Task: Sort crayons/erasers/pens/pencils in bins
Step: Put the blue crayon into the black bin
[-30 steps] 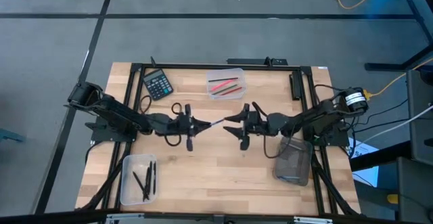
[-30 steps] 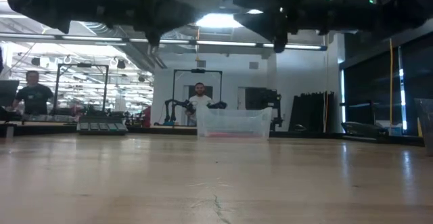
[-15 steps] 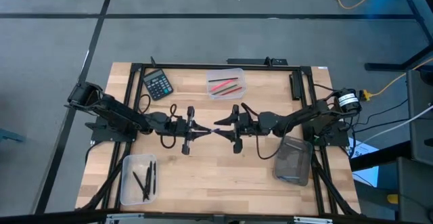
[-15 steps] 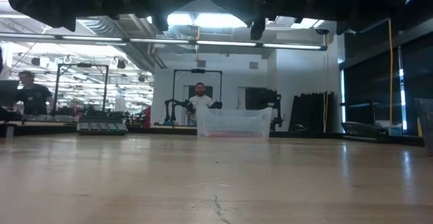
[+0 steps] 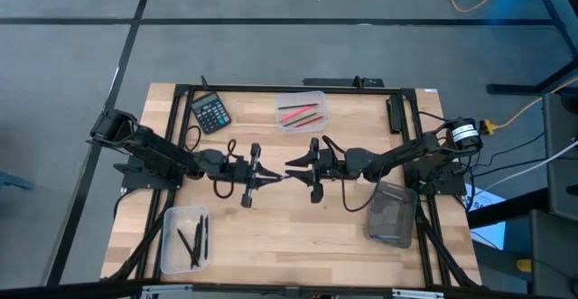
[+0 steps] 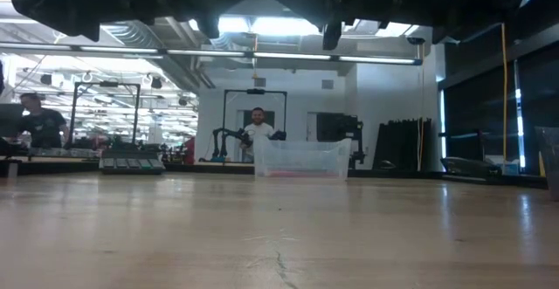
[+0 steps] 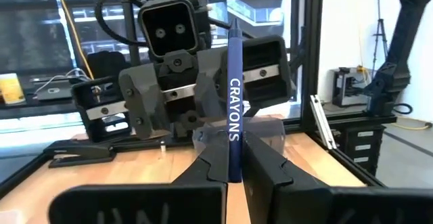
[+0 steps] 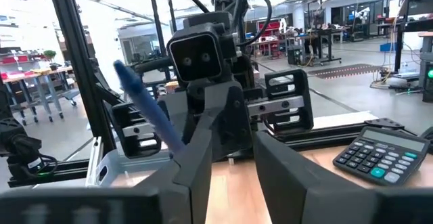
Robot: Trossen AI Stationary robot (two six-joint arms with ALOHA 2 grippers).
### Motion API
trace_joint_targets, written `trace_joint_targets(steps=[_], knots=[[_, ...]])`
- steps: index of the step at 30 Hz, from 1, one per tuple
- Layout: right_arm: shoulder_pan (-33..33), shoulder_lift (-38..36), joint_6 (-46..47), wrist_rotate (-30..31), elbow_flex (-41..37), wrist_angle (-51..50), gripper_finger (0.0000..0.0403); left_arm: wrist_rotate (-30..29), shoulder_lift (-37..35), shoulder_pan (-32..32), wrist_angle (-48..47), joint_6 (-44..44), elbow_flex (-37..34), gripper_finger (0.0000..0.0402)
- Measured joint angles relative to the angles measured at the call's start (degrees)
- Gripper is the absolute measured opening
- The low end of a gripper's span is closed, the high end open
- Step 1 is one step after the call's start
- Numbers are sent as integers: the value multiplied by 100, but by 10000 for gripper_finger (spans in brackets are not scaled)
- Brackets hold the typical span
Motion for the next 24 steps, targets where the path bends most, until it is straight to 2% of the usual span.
trace_joint_targets(steps=[5, 10, 19, 24], knots=[[-7, 2, -196, -61, 0, -82, 116, -481, 168, 17, 62, 71, 2, 14], [-11, 2, -425, -104, 0, -49, 116, -202, 413, 26, 299, 130, 2, 14], [-16, 2, -587, -107, 0, -50, 116, 255, 417, 24, 452, 333, 2, 14], [-79, 2, -573, -105, 0, -50, 116, 270, 417, 24, 455, 405, 2, 14]])
